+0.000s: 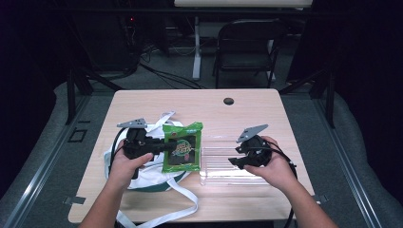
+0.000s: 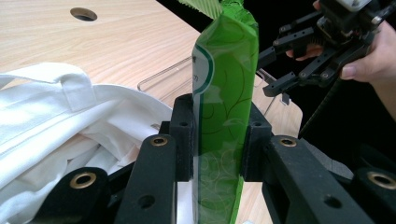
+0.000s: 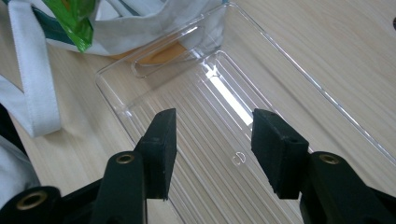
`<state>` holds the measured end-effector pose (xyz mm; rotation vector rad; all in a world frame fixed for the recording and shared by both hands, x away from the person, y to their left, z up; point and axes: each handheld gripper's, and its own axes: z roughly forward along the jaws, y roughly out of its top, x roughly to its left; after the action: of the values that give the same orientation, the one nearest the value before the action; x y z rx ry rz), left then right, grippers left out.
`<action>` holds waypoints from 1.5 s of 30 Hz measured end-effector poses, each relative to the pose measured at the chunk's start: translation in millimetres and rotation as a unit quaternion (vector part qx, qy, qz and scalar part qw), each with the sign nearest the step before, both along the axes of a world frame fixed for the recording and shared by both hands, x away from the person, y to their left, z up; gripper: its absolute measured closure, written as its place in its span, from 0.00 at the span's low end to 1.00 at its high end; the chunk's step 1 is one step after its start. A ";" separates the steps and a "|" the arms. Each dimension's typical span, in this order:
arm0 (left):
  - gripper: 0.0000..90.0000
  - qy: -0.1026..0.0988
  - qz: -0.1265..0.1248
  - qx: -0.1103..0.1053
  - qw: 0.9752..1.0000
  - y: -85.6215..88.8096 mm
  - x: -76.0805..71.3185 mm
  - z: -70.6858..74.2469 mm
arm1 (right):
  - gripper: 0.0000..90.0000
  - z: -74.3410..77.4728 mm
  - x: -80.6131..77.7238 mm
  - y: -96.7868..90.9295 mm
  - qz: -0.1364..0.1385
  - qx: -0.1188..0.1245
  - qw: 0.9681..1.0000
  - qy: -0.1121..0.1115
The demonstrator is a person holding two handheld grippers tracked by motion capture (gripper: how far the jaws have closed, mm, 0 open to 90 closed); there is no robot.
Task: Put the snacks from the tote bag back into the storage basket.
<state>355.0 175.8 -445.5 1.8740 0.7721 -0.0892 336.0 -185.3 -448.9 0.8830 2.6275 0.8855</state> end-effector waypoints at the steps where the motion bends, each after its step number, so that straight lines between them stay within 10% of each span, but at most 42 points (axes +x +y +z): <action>1: 0.80 0.001 -0.001 0.001 1.000 -1.8 -0.4 -0.6 | 0.56 3.1 2.0 3.7 0.014 -0.002 1.000 0.005; 21: 0.80 0.002 -0.011 0.002 1.000 -10.8 -1.5 -4.2 | 0.54 40.7 11.8 37.5 0.109 -0.057 0.992 0.009; 45: 0.80 0.000 -0.021 -0.002 1.000 -17.3 -5.4 -1.8 | 0.47 85.7 20.9 48.0 0.142 -0.067 0.988 -0.012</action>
<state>349.6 158.5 -447.3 1.8868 0.7329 -0.1168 356.9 -137.3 -363.2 0.4695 2.7968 0.7642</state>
